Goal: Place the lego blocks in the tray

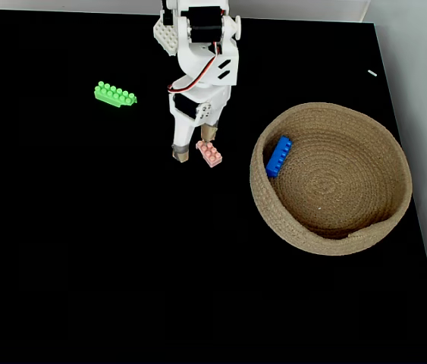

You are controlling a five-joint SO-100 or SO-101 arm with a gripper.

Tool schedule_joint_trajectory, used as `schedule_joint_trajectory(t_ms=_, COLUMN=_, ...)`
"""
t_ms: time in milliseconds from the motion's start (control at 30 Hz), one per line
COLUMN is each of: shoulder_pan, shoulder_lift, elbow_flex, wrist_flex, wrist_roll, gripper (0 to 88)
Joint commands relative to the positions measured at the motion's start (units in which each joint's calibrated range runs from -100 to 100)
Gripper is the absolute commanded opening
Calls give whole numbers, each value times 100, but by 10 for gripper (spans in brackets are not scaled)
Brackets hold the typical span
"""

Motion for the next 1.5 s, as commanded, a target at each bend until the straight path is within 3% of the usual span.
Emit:
schedule_joint_trajectory(t_ms=0, shoulder_pan=34, shoulder_lift=-501, elbow_flex=323, wrist_flex=315, wrist_roll=-215, gripper=266)
schedule_joint_trajectory(t_ms=267, shoulder_pan=17, shoulder_lift=-871, elbow_flex=1636, wrist_flex=-443, wrist_roll=-230, gripper=305)
schedule_joint_trajectory(t_ms=933, shoulder_pan=-609, shoulder_lift=135, elbow_flex=1563, wrist_flex=-759, wrist_roll=-791, gripper=361)
schedule_joint_trajectory(t_ms=1467, shoulder_pan=-560, shoulder_lift=1012, elbow_flex=751, wrist_flex=-1292, wrist_roll=-772, gripper=326)
